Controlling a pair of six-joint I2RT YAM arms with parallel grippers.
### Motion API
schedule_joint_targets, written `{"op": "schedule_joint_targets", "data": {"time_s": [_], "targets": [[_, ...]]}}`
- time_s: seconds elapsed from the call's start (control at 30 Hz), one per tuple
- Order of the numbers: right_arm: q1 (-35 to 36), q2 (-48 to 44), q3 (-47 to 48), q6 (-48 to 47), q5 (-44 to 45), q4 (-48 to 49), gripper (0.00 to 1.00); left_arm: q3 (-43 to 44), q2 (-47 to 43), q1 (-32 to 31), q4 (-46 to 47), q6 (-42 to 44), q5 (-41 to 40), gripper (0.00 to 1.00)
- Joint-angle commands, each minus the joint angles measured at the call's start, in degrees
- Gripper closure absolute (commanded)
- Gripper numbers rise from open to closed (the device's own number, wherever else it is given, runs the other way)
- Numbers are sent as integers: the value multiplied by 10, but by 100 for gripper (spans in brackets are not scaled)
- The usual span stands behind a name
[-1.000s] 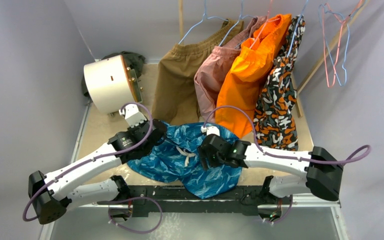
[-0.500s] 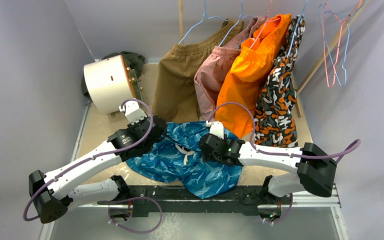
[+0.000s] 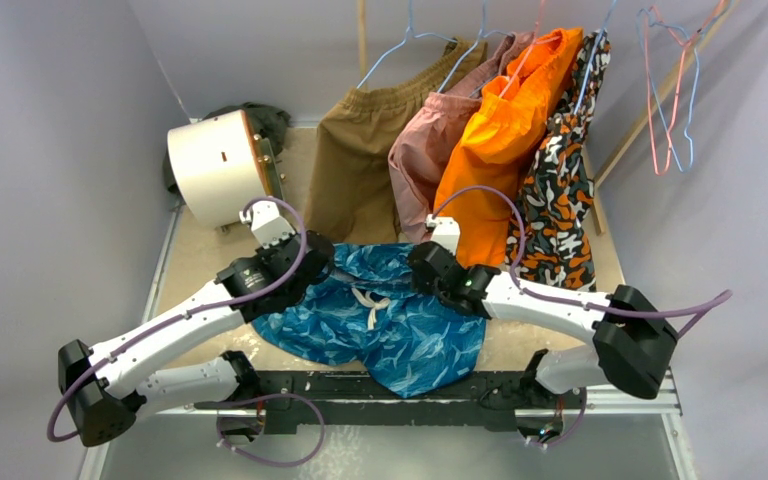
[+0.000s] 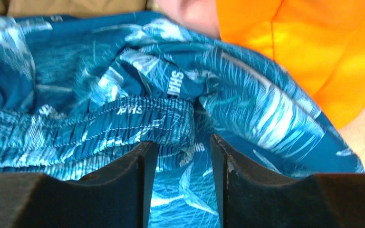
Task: Place the shorts on the hanger
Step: Adjust the shorts at the center of the board.
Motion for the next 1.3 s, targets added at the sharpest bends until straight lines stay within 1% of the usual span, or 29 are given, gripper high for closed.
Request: {"op": "schedule_joint_targets", "data": {"time_s": [0.0,0.17,0.27,0.37,0.43,0.47,0.5,0.53,0.57,0.6,0.67,0.73,0.8,0.87,0.93,1.07,1.13,1.2,1.27], "targets": [[-24,7,20,-44,-8,61,55,-3,-13,2,12,8,-3,100],[-29,39,26,-68,-43,82,58,-5,-13,2,12,8,-3,100],[-30,51,25,-69,-49,87,60,-7,-14,2,11,9,-3,100],[-32,56,23,-69,-43,89,66,-8,-16,2,8,9,-1,100],[-32,51,26,-72,-31,90,76,-5,-20,2,4,9,2,100],[-32,42,32,-76,-21,84,84,-2,-24,2,0,10,3,100],[-32,29,42,-78,-7,70,94,6,-30,2,-8,15,3,100],[-32,4,60,-82,9,45,100,22,-38,2,-17,23,3,100],[-31,-14,82,-90,29,18,100,36,-48,2,-25,39,4,100],[-31,-53,107,-108,45,-6,100,61,-58,2,-33,60,5,100],[-30,-125,174,-160,41,-38,100,134,-84,2,-37,118,18,100],[-30,-189,251,-248,17,-43,100,210,-109,2,-17,198,52,100],[-29,-220,352,-297,0,-72,100,289,-125,1,5,263,89,100],[-29,-233,447,-331,-18,-94,100,354,-132,1,17,298,118,100],[-29,-243,463,-344,-25,-100,100,374,-142,2,33,320,147,100],[-29,-265,408,-343,-35,-105,100,332,-174,1,61,339,165,100],[-30,-267,405,-342,-36,-95,100,330,-175,2,68,344,174,100],[-29,-262,437,-349,-51,-93,100,366,-161,1,70,361,188,100],[-29,-255,487,-363,-79,-90,100,436,-138,1,68,380,204,100]]}}
